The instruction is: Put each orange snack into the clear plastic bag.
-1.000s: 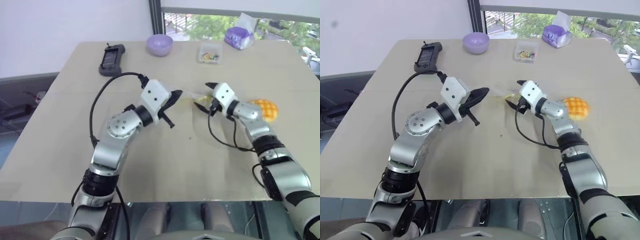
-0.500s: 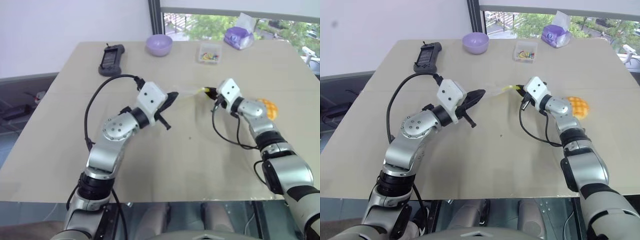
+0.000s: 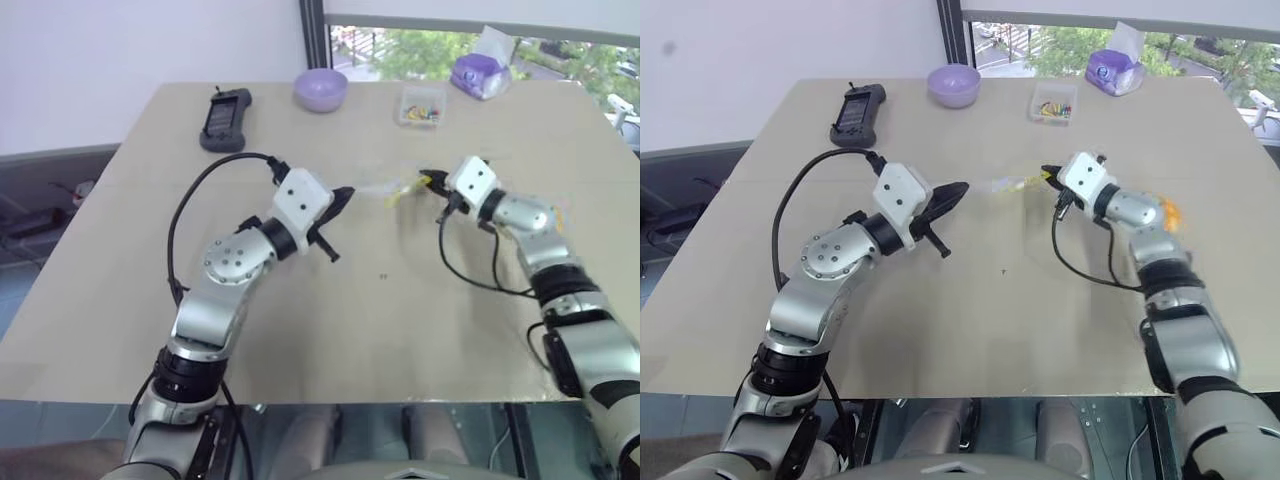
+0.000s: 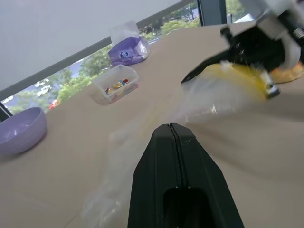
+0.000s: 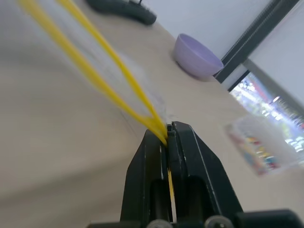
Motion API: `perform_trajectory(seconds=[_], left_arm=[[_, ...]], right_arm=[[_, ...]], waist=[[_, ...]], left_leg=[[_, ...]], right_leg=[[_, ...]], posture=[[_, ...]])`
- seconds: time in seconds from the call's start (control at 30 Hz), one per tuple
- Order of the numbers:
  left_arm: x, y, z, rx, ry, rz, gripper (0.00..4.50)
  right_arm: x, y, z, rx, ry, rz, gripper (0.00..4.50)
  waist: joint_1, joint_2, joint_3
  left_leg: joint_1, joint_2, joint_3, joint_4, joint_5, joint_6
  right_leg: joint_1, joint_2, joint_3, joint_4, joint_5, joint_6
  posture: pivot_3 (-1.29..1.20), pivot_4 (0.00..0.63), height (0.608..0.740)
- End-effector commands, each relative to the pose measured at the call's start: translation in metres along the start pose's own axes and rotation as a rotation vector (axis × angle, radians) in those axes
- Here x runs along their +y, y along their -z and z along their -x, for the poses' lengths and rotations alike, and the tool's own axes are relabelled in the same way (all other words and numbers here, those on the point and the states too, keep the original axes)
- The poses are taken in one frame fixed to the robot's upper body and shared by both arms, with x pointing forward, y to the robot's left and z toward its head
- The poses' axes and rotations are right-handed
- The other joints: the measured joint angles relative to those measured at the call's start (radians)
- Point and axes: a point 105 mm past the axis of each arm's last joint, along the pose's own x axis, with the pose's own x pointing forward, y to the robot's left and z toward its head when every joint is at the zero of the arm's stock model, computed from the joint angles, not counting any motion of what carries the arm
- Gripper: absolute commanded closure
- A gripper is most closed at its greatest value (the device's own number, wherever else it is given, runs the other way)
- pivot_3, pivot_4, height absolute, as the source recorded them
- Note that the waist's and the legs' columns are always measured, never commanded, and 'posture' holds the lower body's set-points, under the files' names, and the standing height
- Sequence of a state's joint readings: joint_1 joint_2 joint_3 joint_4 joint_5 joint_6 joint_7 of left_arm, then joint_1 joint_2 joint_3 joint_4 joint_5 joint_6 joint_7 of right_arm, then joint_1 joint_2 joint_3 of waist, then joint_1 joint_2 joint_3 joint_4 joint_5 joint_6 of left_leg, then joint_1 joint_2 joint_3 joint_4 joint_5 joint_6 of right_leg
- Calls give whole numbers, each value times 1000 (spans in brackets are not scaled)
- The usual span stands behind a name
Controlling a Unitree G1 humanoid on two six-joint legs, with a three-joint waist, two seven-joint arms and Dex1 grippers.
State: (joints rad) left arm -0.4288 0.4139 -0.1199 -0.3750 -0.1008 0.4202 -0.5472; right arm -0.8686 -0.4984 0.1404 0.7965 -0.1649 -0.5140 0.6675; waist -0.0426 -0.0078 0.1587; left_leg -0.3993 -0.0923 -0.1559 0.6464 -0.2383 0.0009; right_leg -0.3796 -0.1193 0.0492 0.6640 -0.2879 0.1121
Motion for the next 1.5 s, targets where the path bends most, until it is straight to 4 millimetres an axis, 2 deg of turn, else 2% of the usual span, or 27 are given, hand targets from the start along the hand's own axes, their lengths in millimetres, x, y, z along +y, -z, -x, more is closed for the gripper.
perform_trajectory(seconds=[0.03, 0.1, 0.3, 0.5, 0.7, 0.93, 1.07, 1.23, 1.5], left_arm=[[5, -6, 3, -31, -33, -54, 4254], [5, -6, 3, -31, -34, -63, 3662], [-4, -6, 1, -55, -1, -79, 1092], [-20, -10, -2, -76, 70, -63, 1092], [-30, 0, 2, -39, 126, -61, 1092], [-31, -6, -1, -69, 115, -77, 1092], [-25, -11, -4, -74, 77, -58, 1092], [-15, -6, -7, -13, 24, -52, 1092], [-14, 4, -10, 45, 15, -69, 1092]], right_arm=[[-16, -10, 5, 61, 25, 150, 4482], [-12, -11, 7, 91, 11, 189, 4500], [-9, -17, 9, 165, 60, 237, 4500], [-25, -32, 6, 232, 248, 255, 4500], [-8, -40, 3, 268, 232, 181, 4500], [5, -38, -2, 369, 223, 207, 4500], [13, -40, -6, 392, 191, 270, 4500], [20, -47, -11, 375, 166, 331, 4500], [27, -61, -16, 333, 156, 367, 4500]], waist=[[1, 0, 0], [-1, 0, 0], [2, 0, 0], [2, 0, 0], [3, 0, 0], [2, 0, 0], [2, 0, 0], [1, 0, 0], [2, 0, 0]], left_leg=[[0, 0, 0, 0, 0, 0], [0, 0, 1, -1, 0, 0], [0, 0, 2, -1, 0, 0], [0, 0, 2, -1, 0, 0], [0, 0, 2, -2, 0, 0], [0, 0, 2, -2, 0, 0], [0, 0, 3, -2, 0, 0], [0, 0, 3, -2, 0, 0], [0, 0, 3, -2, 0, 0]], right_leg=[[0, 0, 0, 0, 0, 0], [0, 0, 0, 0, 0, 0], [-1, 0, 1, 0, 0, 0], [-2, 0, 1, 1, 0, 0], [-2, 0, 2, 0, 0, 0], [-2, 0, 2, 1, 0, 0], [-3, 0, 2, 1, 0, 0], [-3, 0, 2, 1, 0, 0], [-3, 0, 2, 1, 0, 0]], posture=[[0, 150, 740], [0, 150, 740], [0, 150, 740], [0, 150, 740], [0, 150, 740], [0, 150, 740], [0, 150, 740], [0, 150, 740], [0, 150, 740]])
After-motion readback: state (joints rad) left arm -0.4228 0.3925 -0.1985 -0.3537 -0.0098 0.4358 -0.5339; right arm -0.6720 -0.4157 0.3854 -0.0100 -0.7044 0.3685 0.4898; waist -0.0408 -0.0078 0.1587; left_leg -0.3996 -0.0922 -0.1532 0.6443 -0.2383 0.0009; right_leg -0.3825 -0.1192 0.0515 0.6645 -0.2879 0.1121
